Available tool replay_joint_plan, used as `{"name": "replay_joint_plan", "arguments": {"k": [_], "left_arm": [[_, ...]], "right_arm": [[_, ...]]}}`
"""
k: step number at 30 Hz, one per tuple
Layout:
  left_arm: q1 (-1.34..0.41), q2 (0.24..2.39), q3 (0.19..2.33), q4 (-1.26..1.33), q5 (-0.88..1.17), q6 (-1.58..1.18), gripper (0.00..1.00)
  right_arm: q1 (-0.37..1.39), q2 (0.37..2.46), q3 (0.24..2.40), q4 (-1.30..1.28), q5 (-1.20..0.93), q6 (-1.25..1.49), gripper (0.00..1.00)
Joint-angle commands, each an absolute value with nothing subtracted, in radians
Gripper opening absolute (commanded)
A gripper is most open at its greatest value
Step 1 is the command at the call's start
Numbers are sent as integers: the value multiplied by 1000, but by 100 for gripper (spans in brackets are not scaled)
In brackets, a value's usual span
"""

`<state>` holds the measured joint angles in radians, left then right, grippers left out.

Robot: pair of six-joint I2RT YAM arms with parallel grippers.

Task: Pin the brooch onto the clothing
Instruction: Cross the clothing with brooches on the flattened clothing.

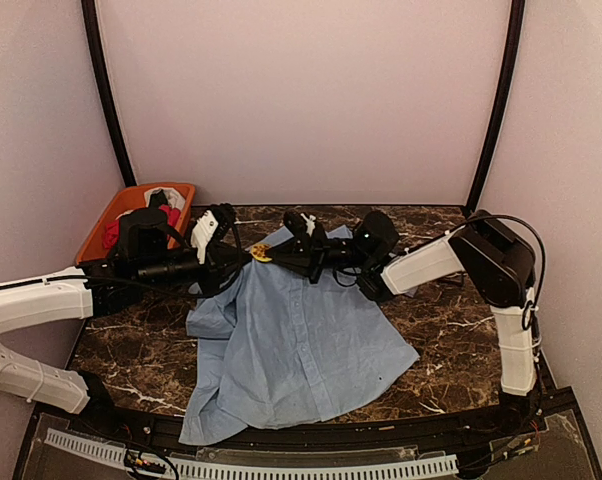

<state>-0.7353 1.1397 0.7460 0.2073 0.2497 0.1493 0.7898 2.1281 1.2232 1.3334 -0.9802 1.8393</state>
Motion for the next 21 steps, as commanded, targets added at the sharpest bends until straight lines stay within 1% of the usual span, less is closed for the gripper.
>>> {"name": "replay_joint_plan", "arguments": {"k": [1, 11, 21], "left_arm": [[-733, 1121, 747, 245, 299, 146, 1], [-732, 1115, 753, 243, 325, 144, 1], [-733, 1109, 752, 247, 354, 140, 1]], "right_arm": [[770, 2163, 1253, 1713, -1065, 1785, 0], [763, 2196, 1307, 1711, -1169, 1763, 0], [752, 2206, 1323, 1712, -1188, 1748, 0]]}}
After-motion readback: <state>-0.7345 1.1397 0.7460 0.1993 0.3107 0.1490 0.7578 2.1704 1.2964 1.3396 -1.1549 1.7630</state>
